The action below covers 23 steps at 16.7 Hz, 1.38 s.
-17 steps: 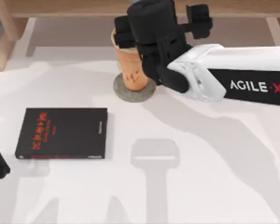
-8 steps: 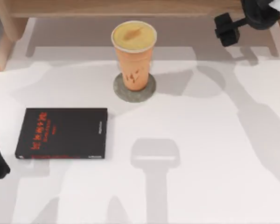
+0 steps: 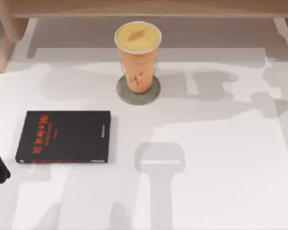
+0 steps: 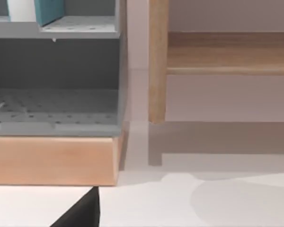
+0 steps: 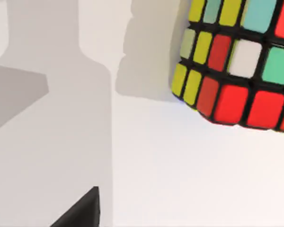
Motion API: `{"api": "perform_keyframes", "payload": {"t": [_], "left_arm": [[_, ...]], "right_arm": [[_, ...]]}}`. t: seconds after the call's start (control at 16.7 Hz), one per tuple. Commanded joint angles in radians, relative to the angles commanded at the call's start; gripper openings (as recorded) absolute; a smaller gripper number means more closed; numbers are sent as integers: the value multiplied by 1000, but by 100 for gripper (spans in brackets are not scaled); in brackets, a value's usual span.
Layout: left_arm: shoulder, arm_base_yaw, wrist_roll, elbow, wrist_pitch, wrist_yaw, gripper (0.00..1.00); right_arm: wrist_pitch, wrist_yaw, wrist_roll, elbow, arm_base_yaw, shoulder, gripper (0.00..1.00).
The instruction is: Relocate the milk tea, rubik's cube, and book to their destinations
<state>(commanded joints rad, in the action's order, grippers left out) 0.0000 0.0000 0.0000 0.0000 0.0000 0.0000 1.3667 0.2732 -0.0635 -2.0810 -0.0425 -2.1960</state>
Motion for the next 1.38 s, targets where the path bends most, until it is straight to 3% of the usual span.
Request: {"api": "perform_keyframes", "payload": {"t": [0.3,0.72,1.38], "left_arm": [[0,0,0,0,0,0,100],[0,0,0,0,0,0,100],[0,0,0,0,0,0,100]], "right_arm": [[213,-142,0,-281,-148,-183,100],[273,-260,15,-571,-228,-393,100],[236,-265,19,-519,-227,-371,100]]}}
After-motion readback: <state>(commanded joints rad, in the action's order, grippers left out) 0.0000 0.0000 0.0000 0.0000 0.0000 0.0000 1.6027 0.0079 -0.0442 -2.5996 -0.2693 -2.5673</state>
